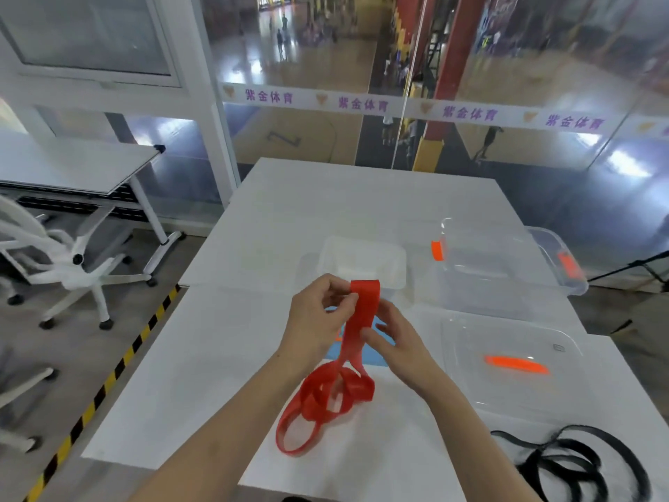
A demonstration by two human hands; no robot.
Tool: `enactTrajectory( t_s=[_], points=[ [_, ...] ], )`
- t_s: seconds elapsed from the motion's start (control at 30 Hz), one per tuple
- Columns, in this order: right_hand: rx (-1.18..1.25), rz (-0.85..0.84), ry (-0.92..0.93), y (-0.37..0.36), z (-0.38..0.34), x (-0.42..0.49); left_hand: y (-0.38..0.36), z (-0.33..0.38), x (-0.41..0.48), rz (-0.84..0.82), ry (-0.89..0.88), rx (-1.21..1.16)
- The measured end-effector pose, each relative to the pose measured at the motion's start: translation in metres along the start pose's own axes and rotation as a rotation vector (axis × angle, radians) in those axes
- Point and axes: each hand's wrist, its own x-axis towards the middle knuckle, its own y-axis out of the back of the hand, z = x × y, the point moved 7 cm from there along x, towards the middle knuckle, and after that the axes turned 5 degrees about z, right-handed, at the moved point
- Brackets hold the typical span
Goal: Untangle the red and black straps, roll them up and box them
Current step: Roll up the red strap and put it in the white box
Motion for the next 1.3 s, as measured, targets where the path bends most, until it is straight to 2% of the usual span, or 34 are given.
enactTrajectory(
  t_s=[0.2,0.37,0.53,0.73,0.87,0.97,1.13,1.23,1.3],
  points=[
    [0.201,0.062,0.028,0.020,-0.036,0.009,0.000,0.044,0.018,-0.013,0.020,-0.261],
    [0.226,0.057,0.063,0.018,-0.056,0.025,0.005,0.076,0.038,-0.032,-0.054,-0.205],
    [0.414,0.080,0.088,0.019,-0.088,0.036,0.010,0.095,0.052,-0.023,-0.034,-0.273],
    [0.462,0.177,0.201,0.055,-0.144,0.055,0.022,0.122,0.069,-0.134,-0.032,-0.334],
    [0.280,0.169,0.237,0.065,-0.163,0.066,0.034,0.134,0.077,-0.178,-0.190,-0.226],
    [0.241,0.095,0.174,0.058,-0.149,0.064,0.040,0.127,0.075,-0.229,-0.271,-0.103],
    [0.443,0.012,0.077,0.039,-0.125,0.051,0.025,0.092,0.058,-0.345,-0.078,-0.174],
    [0.360,0.034,0.053,0.037,-0.113,0.048,0.026,0.078,0.056,-0.242,0.009,-0.288],
    [0.271,0.036,0.055,0.033,-0.108,0.043,0.028,0.072,0.057,-0.141,0.025,-0.276]
  ],
)
